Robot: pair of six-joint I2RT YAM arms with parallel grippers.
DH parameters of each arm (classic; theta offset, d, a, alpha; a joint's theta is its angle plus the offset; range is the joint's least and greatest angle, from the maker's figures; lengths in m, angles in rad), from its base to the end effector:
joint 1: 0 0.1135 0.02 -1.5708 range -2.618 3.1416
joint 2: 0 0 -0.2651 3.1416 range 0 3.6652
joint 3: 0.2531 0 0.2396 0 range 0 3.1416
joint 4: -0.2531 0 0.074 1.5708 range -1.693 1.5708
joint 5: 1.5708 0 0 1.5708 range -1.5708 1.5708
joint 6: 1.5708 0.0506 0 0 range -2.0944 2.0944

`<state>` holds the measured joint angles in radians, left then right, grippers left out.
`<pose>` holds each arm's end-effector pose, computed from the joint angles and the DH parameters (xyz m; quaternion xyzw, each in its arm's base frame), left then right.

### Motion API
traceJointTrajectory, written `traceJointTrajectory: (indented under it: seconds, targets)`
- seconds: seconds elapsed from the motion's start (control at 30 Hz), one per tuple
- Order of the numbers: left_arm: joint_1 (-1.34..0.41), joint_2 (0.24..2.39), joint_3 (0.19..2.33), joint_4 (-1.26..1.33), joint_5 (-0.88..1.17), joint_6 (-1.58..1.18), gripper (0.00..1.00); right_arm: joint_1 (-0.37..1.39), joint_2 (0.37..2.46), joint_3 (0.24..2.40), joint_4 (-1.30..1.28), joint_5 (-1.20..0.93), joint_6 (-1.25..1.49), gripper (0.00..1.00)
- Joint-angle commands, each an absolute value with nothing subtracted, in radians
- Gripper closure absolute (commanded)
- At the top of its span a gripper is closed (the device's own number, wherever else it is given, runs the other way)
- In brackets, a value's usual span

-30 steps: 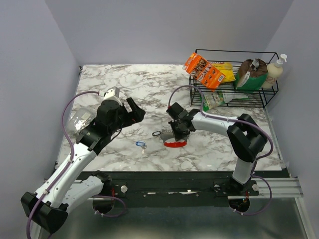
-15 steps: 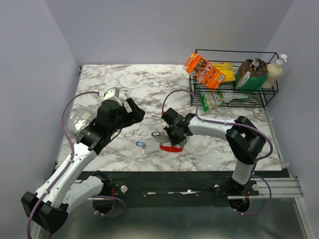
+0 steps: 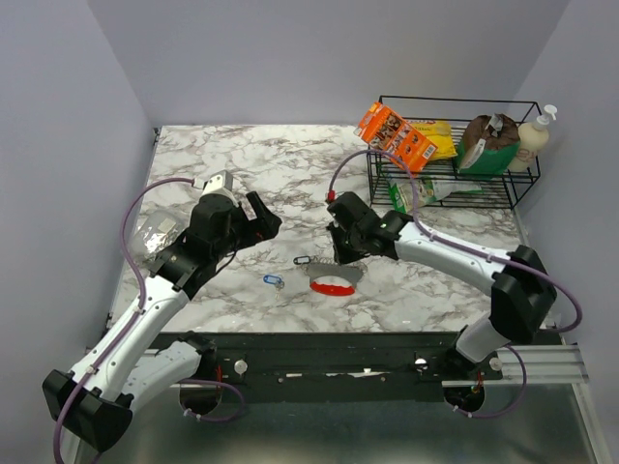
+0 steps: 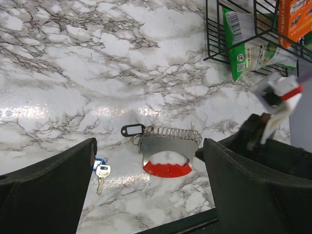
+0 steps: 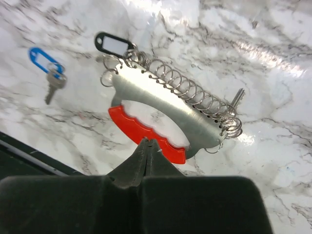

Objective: Put the keys on the keyring

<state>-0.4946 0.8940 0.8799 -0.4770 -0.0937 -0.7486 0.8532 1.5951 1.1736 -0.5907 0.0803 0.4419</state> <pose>0.1751 -0.0891 0.3182 -0.1324 0.8469 -0.2663 0.4408 0.2191 0.2449 0.2328 -0.1853 0.9425 0.1354 0.2430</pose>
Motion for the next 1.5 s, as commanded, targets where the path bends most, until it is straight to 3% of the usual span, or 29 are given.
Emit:
traceJointTrajectory:
  seconds: [0.0,0.2,0.33,0.47,0.57,0.77,1.37,1.47]
  targets:
    - [-0.489,0.903,0.856,-0.489,-0.091,-0.729,0.01,0.778,1.505,1.137,-0.546,0.008,0.469,0.96]
    - [-0.488,0.942,0.844,-0.465,-0.057,-0.712,0.01,0.588,1.402,0.993,-0.442,-0.188,0.471,0.71]
    - [-0.488,0.980,0.841,-0.446,-0.029,-0.701,0.01,0.532,1.379,0.957,-0.431,-0.198,0.433,0.55]
    - [-0.489,1.018,0.836,-0.423,-0.017,-0.692,0.01,0.520,1.378,0.942,-0.420,-0.206,0.425,0.24]
    - [-0.488,1.054,0.833,-0.403,0.000,-0.687,0.01,0.520,1.381,0.928,-0.394,-0.235,0.431,0.12]
    - [-0.488,1.134,0.839,-0.368,0.058,-0.676,0.01,0.520,1.379,0.908,-0.361,-0.258,0.426,0.00]
    - [-0.488,1.310,0.851,-0.339,0.124,-0.664,0.01,0.525,1.520,1.003,-0.347,-0.301,0.397,0.01]
    - [-0.488,1.330,0.851,-0.322,0.143,-0.664,0.01,0.529,1.561,1.038,-0.350,-0.308,0.397,0.05]
